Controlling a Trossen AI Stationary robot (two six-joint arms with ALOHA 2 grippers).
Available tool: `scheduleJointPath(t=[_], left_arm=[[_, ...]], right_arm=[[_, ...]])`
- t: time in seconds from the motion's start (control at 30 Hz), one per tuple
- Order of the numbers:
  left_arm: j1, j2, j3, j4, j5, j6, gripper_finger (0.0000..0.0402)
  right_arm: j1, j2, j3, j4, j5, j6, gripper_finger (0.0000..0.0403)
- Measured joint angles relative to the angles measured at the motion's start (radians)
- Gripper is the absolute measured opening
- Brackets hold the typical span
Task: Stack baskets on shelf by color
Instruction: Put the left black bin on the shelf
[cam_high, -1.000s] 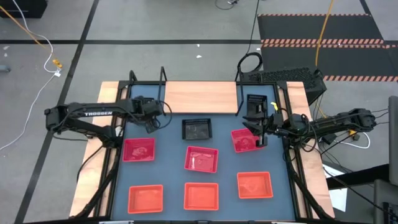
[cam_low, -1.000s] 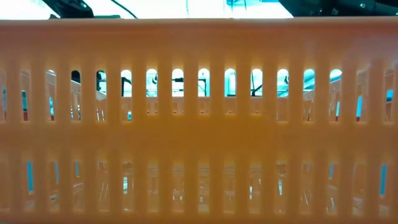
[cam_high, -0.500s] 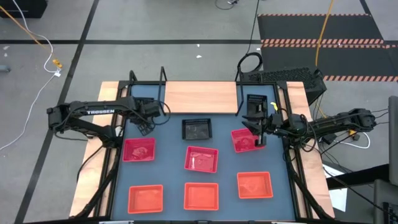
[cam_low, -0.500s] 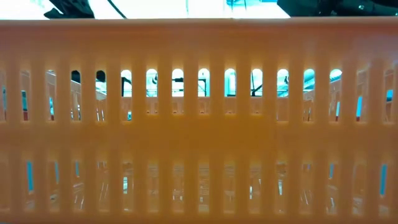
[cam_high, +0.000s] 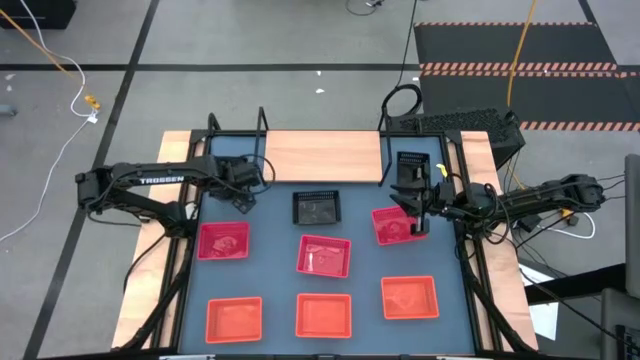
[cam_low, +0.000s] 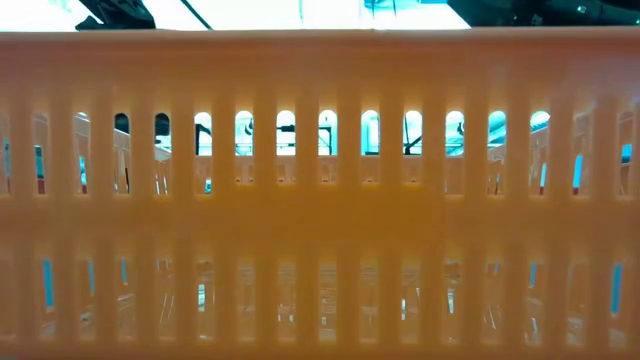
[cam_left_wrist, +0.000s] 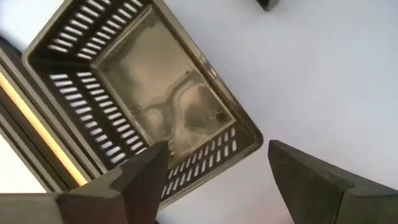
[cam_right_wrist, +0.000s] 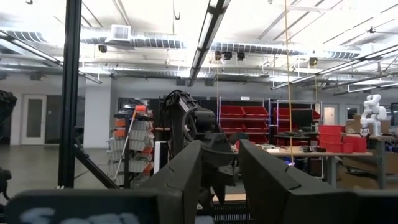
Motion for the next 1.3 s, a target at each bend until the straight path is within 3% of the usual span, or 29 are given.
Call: scheduleJointPath(t=[0.27, 0.5, 0.8, 0.93, 1.2, 1.3], left_arm=[[-0.011, -0.001, -0.075, 0.022, -0.013, -0.098, 0.0278], [-0.011, 0.0, -0.166, 0.08, -0.017, -0.043, 0.0278], [-0.011, -0.001, -0.169, 0.094, 0.007, 0.0, 0.0269], [-0.011, -0.001, -0.169, 0.097, 0.045, -0.004, 0.0222], [-0.011, -0.001, -0.169, 0.097, 0.124, -0.087, 0.006], [-0.012, -0.002, -0.165, 0.092, 0.116, -0.095, 0.0025]], right_arm=[[0.0, -0.003, 0.0, 0.0, -0.004, 0.001, 0.0105], [0.0, -0.003, 0.0, 0.0, -0.005, 0.008, 0.0105], [0.0, -0.006, 0.0, 0.008, -0.004, 0.0, 0.0105], [0.0, -0.006, 0.0, 0.008, -0.005, -0.001, 0.0105], [0.0, -0.006, 0.0, 0.008, -0.005, 0.0, 0.0105], [0.0, -0.006, 0.0, 0.008, -0.005, 0.004, 0.0105]])
